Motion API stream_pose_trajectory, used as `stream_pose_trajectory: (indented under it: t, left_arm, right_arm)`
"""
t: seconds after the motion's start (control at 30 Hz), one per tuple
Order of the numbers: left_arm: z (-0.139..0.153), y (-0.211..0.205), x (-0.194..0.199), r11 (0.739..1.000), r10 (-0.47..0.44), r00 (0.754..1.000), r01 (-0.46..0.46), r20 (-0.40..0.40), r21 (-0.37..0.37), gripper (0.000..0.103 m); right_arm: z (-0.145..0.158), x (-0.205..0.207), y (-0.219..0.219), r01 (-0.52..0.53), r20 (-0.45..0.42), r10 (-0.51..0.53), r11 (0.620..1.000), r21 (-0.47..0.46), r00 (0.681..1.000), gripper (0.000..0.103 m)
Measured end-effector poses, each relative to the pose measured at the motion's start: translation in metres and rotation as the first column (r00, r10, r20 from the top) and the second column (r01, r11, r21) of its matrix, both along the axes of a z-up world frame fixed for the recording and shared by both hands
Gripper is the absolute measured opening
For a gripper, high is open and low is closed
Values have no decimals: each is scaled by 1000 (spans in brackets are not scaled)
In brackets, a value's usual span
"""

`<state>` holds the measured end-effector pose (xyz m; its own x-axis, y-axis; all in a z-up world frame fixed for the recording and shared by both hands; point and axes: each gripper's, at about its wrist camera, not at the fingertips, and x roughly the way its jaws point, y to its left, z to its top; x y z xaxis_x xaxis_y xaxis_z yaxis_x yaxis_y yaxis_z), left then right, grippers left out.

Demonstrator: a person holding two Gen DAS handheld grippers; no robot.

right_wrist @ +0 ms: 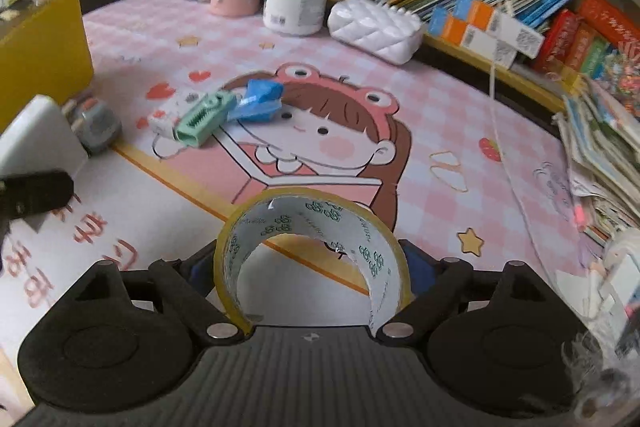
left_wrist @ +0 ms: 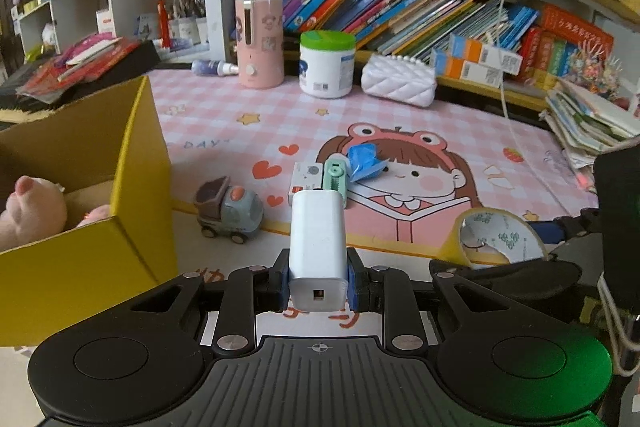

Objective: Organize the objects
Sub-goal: 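Carry the charger and tape roll over the yellow box with both grippers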

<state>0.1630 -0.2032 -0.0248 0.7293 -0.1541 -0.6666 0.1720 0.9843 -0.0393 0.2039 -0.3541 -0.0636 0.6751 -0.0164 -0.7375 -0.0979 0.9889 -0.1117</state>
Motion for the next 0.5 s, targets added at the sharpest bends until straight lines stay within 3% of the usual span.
stream_pose_trajectory:
  t: [0.27,0.5]
  left_arm:
    - [18,30,-35,999,-13,998,15,57,-32,24]
    - [25,79,-67,998,38,997,-34,70,-54,24]
  right_arm:
    - [44,-40,22,119,40,-124,988,103,992,89]
    - [58,-79,76,67,75,-74,993,93,994,89]
